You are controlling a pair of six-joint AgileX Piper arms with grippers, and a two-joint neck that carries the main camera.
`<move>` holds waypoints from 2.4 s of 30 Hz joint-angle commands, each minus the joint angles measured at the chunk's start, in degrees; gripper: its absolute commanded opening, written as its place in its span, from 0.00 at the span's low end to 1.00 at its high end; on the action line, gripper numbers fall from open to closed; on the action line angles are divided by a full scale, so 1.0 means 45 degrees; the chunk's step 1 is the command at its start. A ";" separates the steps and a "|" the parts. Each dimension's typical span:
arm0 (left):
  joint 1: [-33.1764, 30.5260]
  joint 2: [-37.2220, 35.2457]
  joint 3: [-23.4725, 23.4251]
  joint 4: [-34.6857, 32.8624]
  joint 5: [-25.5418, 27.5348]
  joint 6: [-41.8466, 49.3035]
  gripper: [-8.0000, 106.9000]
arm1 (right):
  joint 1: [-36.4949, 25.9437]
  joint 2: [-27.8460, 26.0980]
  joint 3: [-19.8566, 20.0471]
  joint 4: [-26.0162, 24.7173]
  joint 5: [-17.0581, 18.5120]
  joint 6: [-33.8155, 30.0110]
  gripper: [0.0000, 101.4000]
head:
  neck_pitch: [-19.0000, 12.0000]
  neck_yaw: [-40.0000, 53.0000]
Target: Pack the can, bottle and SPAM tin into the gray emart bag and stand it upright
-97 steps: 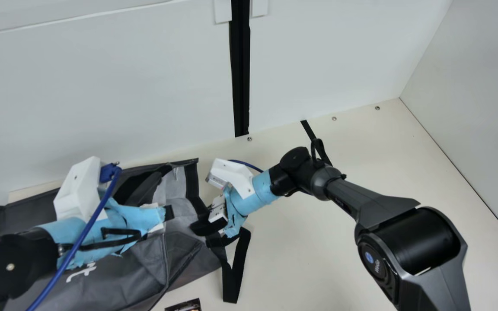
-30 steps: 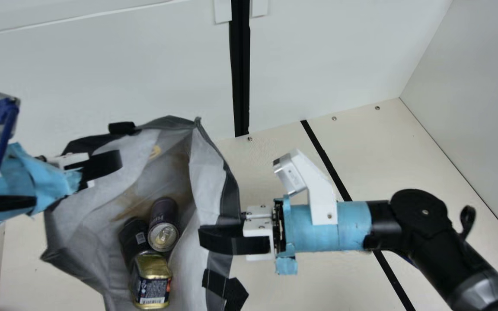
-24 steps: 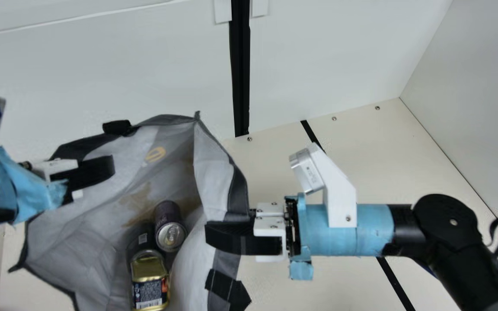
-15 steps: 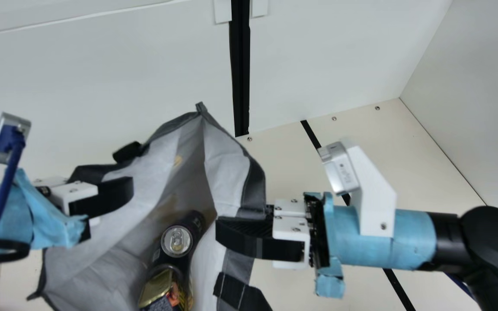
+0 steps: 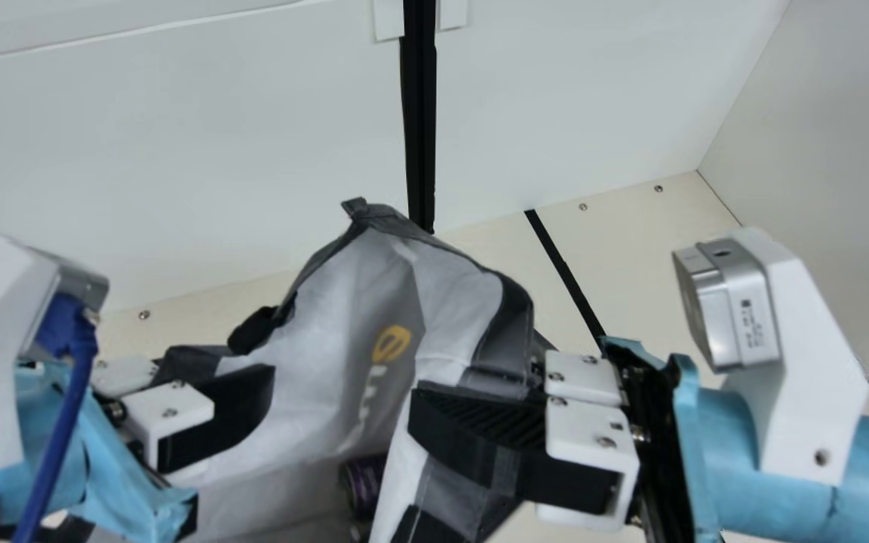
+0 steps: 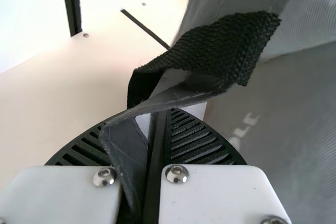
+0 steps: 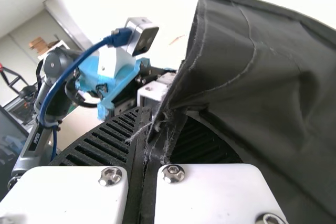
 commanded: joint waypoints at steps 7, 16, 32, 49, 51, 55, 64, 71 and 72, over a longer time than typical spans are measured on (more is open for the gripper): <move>-0.0460 0.0180 0.0062 -0.0151 -0.0006 0.0475 0.00 | -0.0349 -0.0164 -0.0705 -0.1818 -0.0133 0.1614 0.00 | -0.0269 -0.0030; -0.0330 0.1309 0.0083 -0.1320 -0.0006 0.1505 0.00 | -0.1130 0.0391 0.0174 -0.3402 -0.0133 0.0804 0.00 | -0.0269 -0.0030; 0.0069 0.3948 -0.1603 -0.2851 -0.0006 0.2651 0.00 | -0.3464 0.3410 0.0896 -0.3789 -0.0133 -0.3870 0.00 | -0.0269 -0.0030; 0.0561 0.6949 -0.4872 -0.2744 -0.0006 0.2893 0.00 | -0.4338 0.6362 -0.0628 -0.4056 -0.0133 -0.6247 0.00 | -0.0269 -0.0030; 0.0585 0.7170 -0.5135 -0.2741 -0.0006 0.2830 0.00 | -0.4263 0.6441 -0.0651 -0.4075 -0.0133 -0.6276 0.00 | -0.0269 -0.0030; 0.0634 0.7461 -0.5537 -0.2780 -0.0006 0.2684 0.00 | -0.4095 0.6470 -0.0592 -0.4074 -0.0133 -0.6270 0.00 | -0.0269 -0.0030; 0.0706 0.7668 -0.6025 -0.2883 0.0016 0.2417 0.00 | -0.3937 0.6340 -0.0401 -0.4001 -0.0261 -0.6168 0.00 | -0.0269 -0.0030; 0.0706 0.7668 -0.6025 -0.2880 0.0016 0.2440 0.00 | -0.3937 0.6340 -0.0401 -0.4070 -0.0261 -0.6168 0.00 | -0.0269 -0.0030; 0.0706 0.7668 -0.6025 -0.2880 0.0016 0.2440 0.00 | -0.3937 0.6340 -0.0401 -0.4070 -0.0261 -0.6168 0.00 | -0.0269 -0.0030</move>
